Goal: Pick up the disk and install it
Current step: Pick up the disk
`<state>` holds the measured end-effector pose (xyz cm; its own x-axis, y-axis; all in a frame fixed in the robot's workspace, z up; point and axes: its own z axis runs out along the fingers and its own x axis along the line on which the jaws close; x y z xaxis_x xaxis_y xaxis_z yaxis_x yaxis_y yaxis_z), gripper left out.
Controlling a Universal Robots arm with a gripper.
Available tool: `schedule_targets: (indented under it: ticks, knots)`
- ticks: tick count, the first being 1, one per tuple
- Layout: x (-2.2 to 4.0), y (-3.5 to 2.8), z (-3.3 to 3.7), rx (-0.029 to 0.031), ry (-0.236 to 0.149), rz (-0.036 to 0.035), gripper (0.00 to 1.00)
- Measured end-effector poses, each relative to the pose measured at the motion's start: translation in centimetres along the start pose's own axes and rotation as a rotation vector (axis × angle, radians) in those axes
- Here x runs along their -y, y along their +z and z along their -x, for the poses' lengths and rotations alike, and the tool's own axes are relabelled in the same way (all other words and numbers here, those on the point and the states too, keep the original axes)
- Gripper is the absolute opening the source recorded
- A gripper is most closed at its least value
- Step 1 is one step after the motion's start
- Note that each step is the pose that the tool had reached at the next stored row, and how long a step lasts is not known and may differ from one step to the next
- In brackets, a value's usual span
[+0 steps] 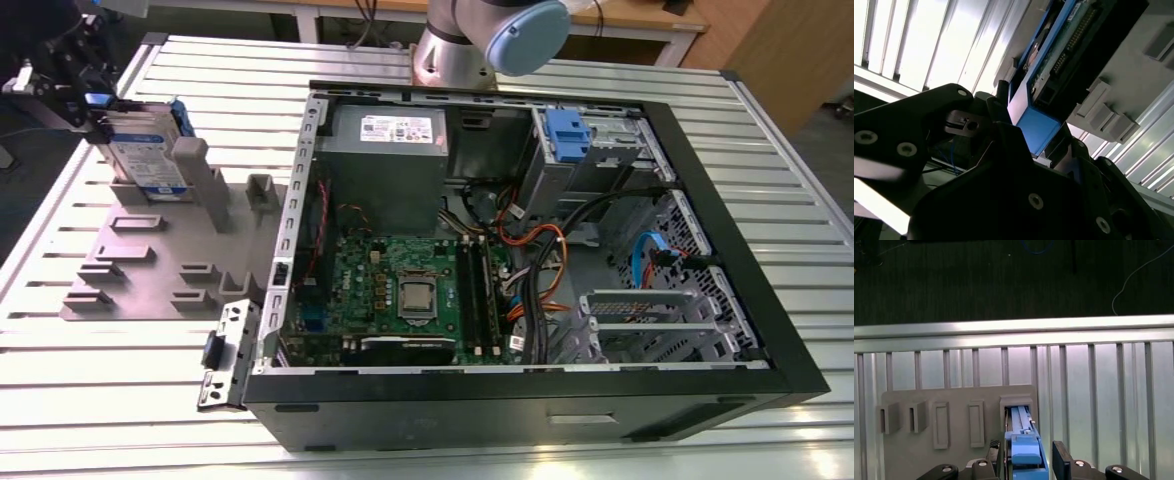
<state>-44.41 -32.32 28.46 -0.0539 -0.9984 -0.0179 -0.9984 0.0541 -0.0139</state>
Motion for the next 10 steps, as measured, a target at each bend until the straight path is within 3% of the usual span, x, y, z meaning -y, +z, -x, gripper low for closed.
schedule_targets:
  ticks: [10]
  knots:
    - [0.01, 0.03, -0.26, 0.0, -0.001, -0.0006, 0.53]
